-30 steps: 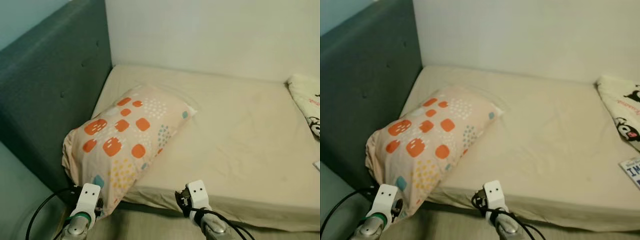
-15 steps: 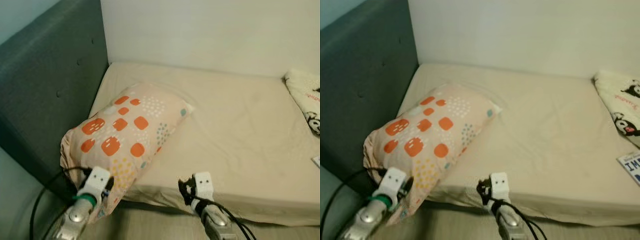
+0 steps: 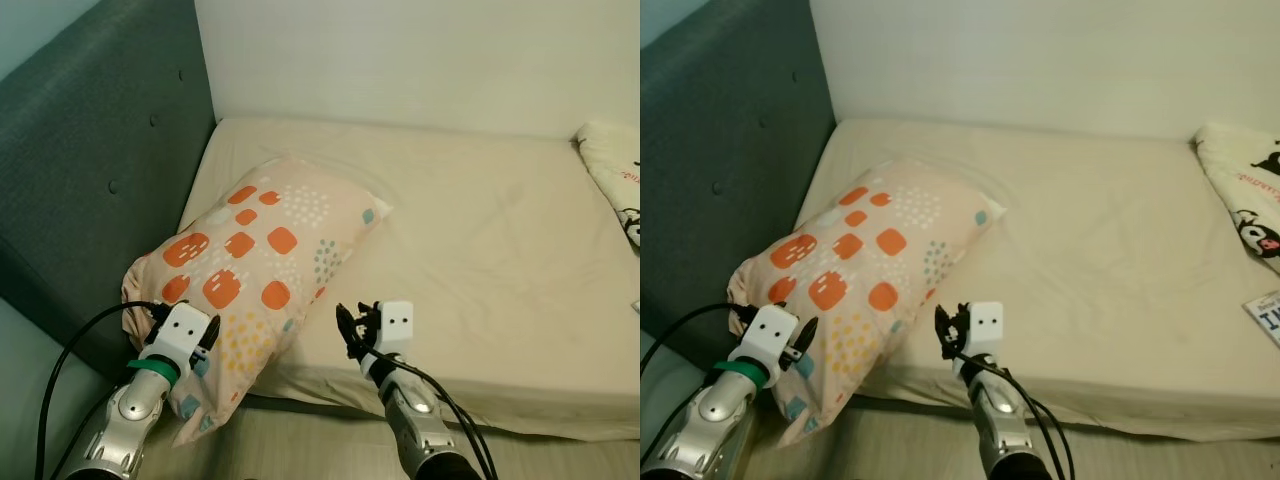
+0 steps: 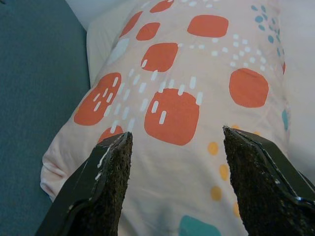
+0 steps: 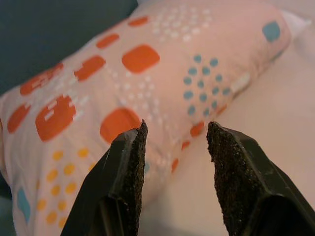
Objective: Clean up the room
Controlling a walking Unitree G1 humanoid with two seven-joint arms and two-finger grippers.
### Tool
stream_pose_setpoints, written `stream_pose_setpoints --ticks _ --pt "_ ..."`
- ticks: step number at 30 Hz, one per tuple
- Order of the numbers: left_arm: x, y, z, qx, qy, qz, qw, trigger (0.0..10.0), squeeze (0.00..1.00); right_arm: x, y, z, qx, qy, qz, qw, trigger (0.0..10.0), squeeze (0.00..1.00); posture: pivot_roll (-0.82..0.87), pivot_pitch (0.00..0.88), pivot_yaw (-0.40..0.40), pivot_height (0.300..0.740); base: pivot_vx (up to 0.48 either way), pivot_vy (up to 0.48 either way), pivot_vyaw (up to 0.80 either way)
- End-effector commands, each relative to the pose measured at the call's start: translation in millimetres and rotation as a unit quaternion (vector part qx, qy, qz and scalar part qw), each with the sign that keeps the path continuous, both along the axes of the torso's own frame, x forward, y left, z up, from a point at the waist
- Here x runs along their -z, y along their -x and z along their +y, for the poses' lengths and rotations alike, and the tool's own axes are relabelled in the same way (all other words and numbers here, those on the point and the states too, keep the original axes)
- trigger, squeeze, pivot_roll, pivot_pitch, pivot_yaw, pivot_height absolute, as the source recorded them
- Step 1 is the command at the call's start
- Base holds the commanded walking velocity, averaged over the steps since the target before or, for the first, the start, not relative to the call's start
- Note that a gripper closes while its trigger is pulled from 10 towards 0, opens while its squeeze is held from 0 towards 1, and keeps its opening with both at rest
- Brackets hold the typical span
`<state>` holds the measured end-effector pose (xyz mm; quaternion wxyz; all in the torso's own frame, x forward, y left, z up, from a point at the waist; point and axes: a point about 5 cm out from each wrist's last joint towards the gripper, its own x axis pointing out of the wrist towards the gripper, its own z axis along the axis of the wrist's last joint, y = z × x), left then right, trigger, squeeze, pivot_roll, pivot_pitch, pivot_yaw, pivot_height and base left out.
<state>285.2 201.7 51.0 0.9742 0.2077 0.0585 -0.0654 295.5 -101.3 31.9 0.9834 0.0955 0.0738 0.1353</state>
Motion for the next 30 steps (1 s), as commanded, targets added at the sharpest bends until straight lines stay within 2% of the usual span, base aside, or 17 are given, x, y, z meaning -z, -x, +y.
stream_pose_setpoints --ticks 1,4,11,22,24,27,30 --pt "1 4.1 -1.1 -0.001 0.018 -0.001 1.000 10.0 0.00 8 6.5 -4.6 0.007 0.001 0.017 1.000 10.0 0.00 0.13 0.104 0.032 0.740 0.000 0.000 0.00" --pt "-3 4.9 -3.2 -0.005 0.034 -0.009 0.999 10.0 0.00 5 4.4 -8.5 0.015 -0.008 0.011 1.000 10.0 0.00 0.13 0.096 0.028 0.730 0.000 0.000 0.00" --pt "-4 5.8 -3.7 -0.006 0.033 -0.005 0.999 10.0 0.00 -1 1.8 -7.6 0.010 -0.008 0.003 1.000 10.0 0.00 0.12 0.090 0.027 0.700 0.000 0.000 0.00" --pt "2 13.0 -4.3 -0.007 0.031 0.012 0.999 10.0 0.00 5 10.8 -4.4 0.001 -0.006 0.013 1.000 10.0 0.00 0.13 0.103 0.028 0.660 0.000 0.000 0.00" --pt "4 14.6 -3.3 -0.003 0.018 0.020 1.000 10.0 0.00 5 10.7 -4.7 0.001 -0.005 0.014 1.000 10.0 0.00 0.13 0.103 0.028 0.650 0.000 0.000 0.00" --pt "15 20.0 4.8 0.021 -0.044 0.063 0.997 10.0 0.00 3 8.7 -6.0 0.003 -0.005 0.013 1.000 10.0 0.00 0.13 0.103 0.028 0.635 0.000 0.000 0.00" --pt "19 22.6 9.1 0.029 -0.058 0.081 0.995 10.0 0.00 2 8.1 -6.5 0.004 -0.005 0.013 1.000 10.0 0.00 0.13 0.103 0.028 0.625 0.000 0.000 0.00"
